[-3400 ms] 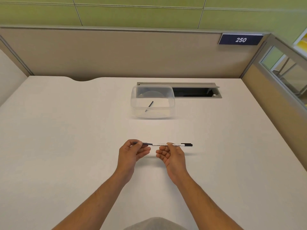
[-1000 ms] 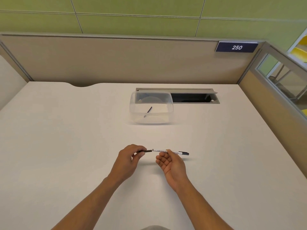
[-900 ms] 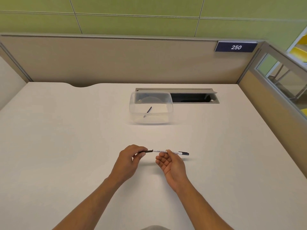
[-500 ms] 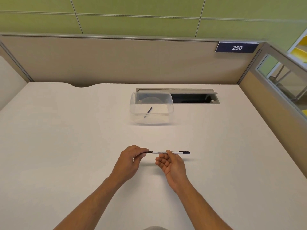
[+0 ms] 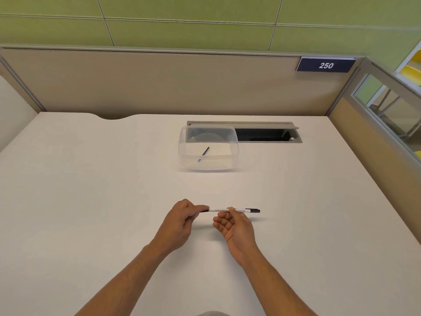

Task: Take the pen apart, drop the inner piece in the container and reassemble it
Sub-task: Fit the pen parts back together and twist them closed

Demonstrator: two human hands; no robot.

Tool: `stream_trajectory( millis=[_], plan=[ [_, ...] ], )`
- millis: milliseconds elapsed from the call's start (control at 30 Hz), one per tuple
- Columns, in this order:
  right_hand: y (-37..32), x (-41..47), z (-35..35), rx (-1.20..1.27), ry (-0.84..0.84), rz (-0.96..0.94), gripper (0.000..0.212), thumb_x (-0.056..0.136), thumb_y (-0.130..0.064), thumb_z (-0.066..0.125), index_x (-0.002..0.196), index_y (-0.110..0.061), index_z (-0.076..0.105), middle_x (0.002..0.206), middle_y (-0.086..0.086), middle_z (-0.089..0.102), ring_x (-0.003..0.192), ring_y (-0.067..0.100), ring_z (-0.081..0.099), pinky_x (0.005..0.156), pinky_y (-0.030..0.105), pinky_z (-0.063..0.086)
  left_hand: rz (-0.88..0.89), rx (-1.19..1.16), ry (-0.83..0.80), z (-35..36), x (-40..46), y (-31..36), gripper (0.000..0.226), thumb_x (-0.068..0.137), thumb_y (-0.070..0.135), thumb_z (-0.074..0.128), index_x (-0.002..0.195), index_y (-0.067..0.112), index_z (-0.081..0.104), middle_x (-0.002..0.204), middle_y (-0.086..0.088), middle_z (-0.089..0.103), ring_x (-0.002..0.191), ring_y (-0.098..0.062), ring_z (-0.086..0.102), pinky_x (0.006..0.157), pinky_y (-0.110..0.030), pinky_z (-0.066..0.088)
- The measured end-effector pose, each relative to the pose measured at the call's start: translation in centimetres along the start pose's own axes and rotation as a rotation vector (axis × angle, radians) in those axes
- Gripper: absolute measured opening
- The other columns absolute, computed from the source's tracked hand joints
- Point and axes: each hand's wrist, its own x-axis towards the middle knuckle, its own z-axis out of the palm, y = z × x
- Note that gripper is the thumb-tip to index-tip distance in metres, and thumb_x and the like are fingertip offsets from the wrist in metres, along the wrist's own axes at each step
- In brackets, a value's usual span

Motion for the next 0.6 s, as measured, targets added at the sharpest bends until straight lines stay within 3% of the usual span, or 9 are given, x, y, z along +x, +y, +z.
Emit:
stream_trajectory(
  millis=[433,600],
  plan=[
    [0.1,0.06,-0.14,-0.028,-0.028,-0.01,0.017,0.097,-0.014,0.05,0.09,0.0,0.057,0.071,0.015,0.067,0.067,0.028,0.067,0.061,0.035,0.057,-0.027,0.01,-0.005,0.19,0.05,-0.03,0.047,0.092,-0.01,0.046,0.114,0.024,0.07,0.083,0.009,0.052,0.083,-0.006,0.051,0.074,-0.008,0.036],
    [0.1,0.07,-0.21,-0.047,-0.034,-0.022,0.017,0.097,-0.014,0.05,0.093,0.0,0.056,0.071,0.014,0.066,0.067,0.027,0.067,0.061,0.035,0.057,-0.034,-0.006,-0.001,0.24,-0.02,-0.15,0.031,0.095,0.004,0.054,0.111,0.025,0.071,0.083,0.011,0.058,0.084,-0.002,0.052,0.072,-0.008,0.036]
  ],
)
